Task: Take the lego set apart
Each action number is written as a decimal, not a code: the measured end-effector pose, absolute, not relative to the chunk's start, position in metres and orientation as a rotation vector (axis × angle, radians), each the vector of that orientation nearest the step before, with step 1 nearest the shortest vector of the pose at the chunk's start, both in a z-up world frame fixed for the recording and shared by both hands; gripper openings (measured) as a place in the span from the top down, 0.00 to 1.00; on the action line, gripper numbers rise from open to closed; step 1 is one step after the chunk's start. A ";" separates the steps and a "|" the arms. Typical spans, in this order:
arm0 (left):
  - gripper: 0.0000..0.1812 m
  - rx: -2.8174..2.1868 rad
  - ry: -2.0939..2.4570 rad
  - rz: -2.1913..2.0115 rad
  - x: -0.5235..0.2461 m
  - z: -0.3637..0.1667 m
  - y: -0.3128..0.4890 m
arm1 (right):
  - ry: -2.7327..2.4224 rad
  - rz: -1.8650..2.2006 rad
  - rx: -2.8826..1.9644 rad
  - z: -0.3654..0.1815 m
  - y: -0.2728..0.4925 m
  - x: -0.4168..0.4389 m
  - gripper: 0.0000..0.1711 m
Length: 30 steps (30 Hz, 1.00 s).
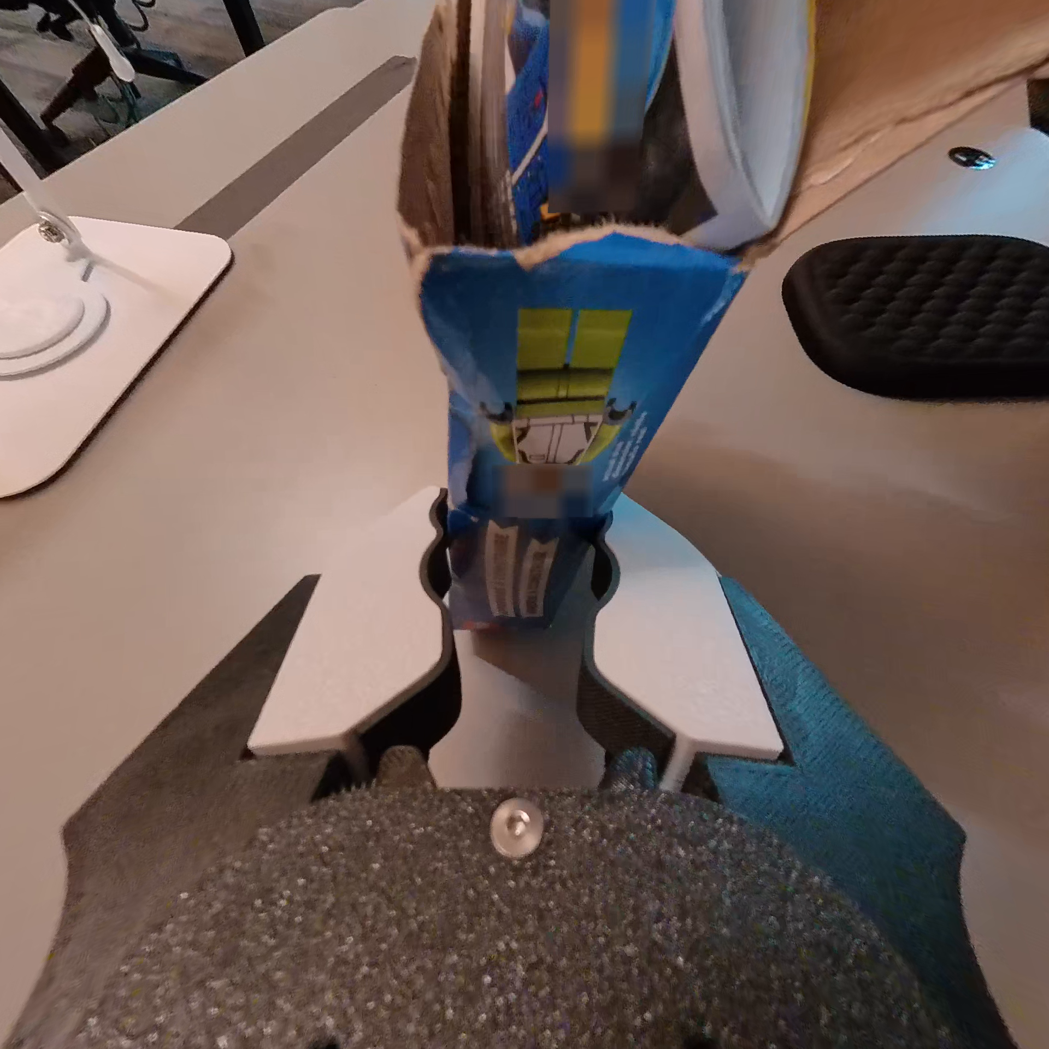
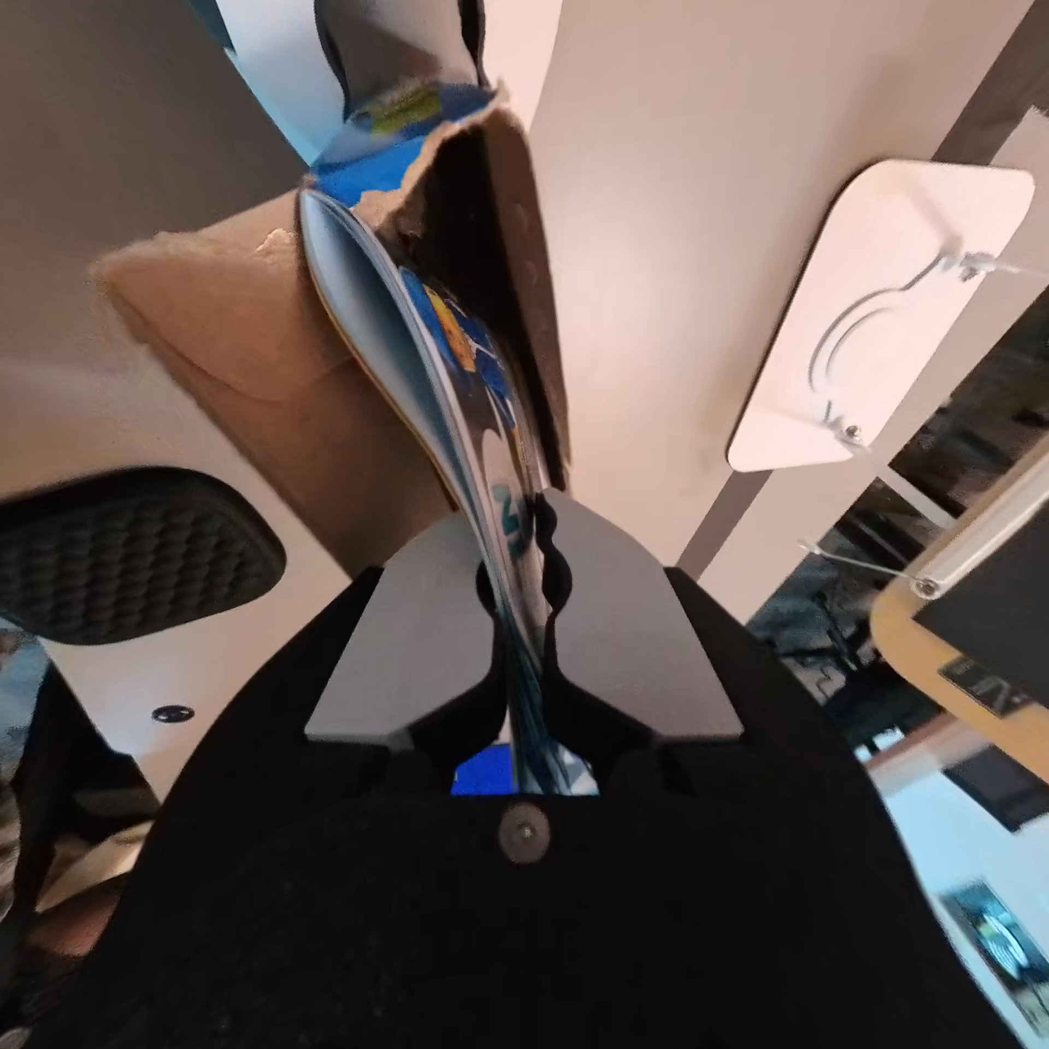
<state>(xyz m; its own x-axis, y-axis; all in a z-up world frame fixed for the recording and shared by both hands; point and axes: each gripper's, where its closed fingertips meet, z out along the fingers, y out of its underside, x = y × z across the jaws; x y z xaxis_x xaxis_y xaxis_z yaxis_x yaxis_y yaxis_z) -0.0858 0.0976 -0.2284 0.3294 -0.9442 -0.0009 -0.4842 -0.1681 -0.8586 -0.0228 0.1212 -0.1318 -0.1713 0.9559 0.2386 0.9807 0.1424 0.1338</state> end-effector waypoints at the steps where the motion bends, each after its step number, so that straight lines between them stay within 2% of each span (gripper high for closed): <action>1: 0.74 -1.794 1.276 -0.725 -0.086 -0.229 0.097 | -2.295 -0.347 -1.957 -0.129 0.121 -0.025 0.96; 3: 0.74 -1.798 1.272 -0.733 -0.086 -0.230 0.098 | -2.266 -0.308 -1.973 -0.124 0.124 -0.024 0.99; 8: 0.74 -1.787 1.271 -0.717 -0.084 -0.227 0.098 | -2.242 -0.514 -2.046 -0.116 0.129 -0.011 0.99; 13: 0.74 -1.792 1.262 -0.739 -0.083 -0.226 0.095 | -2.402 -0.735 -2.026 -0.133 0.118 -0.019 0.99; 18: 0.74 -1.813 1.261 -0.749 -0.086 -0.233 0.097 | -2.376 -0.581 -1.985 -0.137 0.123 -0.038 0.98; 25: 0.74 -1.820 1.257 -0.761 -0.087 -0.236 0.099 | -2.319 -0.222 -1.982 -0.125 0.124 -0.042 0.89; 30: 0.74 -1.816 1.262 -0.756 -0.087 -0.236 0.099 | -2.351 -0.146 -1.876 -0.131 0.131 -0.035 0.89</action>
<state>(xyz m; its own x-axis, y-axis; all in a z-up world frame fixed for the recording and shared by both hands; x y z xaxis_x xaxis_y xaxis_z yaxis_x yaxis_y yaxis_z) -0.0869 0.0991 -0.2360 0.3289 -0.9437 0.0364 -0.4777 -0.1995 -0.8556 -0.0348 0.1311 -0.1312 -0.2185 0.9624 0.1613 0.9750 0.2223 -0.0056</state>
